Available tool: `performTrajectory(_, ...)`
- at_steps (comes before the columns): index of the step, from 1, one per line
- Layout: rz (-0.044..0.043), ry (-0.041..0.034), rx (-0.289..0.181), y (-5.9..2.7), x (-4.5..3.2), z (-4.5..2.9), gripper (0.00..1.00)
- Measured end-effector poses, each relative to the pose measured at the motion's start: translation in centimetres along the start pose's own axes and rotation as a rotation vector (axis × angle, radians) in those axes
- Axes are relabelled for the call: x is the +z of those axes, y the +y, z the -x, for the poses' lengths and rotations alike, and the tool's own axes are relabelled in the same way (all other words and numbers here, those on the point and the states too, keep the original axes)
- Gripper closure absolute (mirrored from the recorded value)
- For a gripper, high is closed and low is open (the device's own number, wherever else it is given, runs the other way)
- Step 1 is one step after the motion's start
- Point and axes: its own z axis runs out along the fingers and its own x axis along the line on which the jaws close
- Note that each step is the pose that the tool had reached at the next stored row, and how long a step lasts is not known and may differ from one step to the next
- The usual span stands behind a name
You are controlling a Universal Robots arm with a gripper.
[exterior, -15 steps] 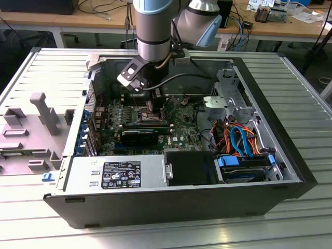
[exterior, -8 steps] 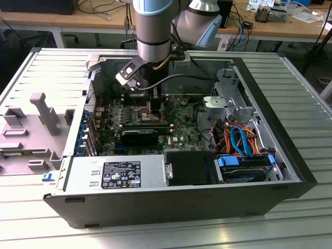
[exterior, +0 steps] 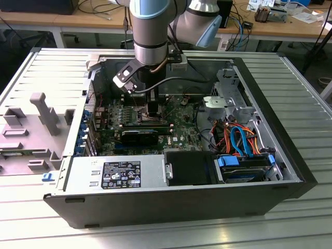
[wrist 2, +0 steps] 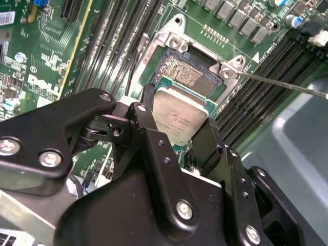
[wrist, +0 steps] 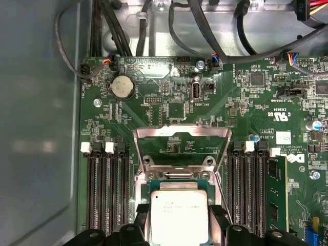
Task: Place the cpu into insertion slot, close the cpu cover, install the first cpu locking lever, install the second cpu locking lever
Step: 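Place the cpu into insertion slot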
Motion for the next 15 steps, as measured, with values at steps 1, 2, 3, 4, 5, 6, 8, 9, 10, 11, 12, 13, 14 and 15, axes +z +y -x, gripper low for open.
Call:
performTrajectory(1,-0.0001,-0.0006,0.0,-0.06,0.08,0.04,0.45)
performTrajectory(2,0.0,-0.001,0.0,-0.15,0.17,0.07,0.45)
performTrajectory(3,0.0,-0.0016,0.0,-0.37,0.35,0.09,0.45)
performTrajectory(4,0.0,-0.0028,0.0,-0.52,0.54,0.1,0.45)
performTrajectory(5,0.0,-0.0047,0.0,-0.6,0.67,0.11,0.45)
performTrajectory(6,0.0001,-0.006,0.0,-0.65,0.77,0.11,0.45)
performTrajectory(8,0.0,-0.0084,0.0,-0.74,0.99,0.11,0.45)
performTrajectory(9,0.0,-0.0086,0.0,-0.77,1.06,0.11,0.45)
performTrajectory(10,0.0,-0.0087,0.0,-0.79,1.13,0.11,0.45)
performTrajectory(11,0.0,-0.0091,0.0,-0.81,1.24,0.11,0.45)
performTrajectory(12,0.0,-0.0093,0.0,-0.83,1.31,0.11,0.45)
performTrajectory(13,0.0,-0.0095,0.001,-0.85,1.47,0.11,0.45)
performTrajectory(14,0.0,-0.0096,0.001,-0.85,1.55,0.11,0.45)
performTrajectory(15,0.0,-0.0095,0.001,-0.86,1.63,0.11,0.45)
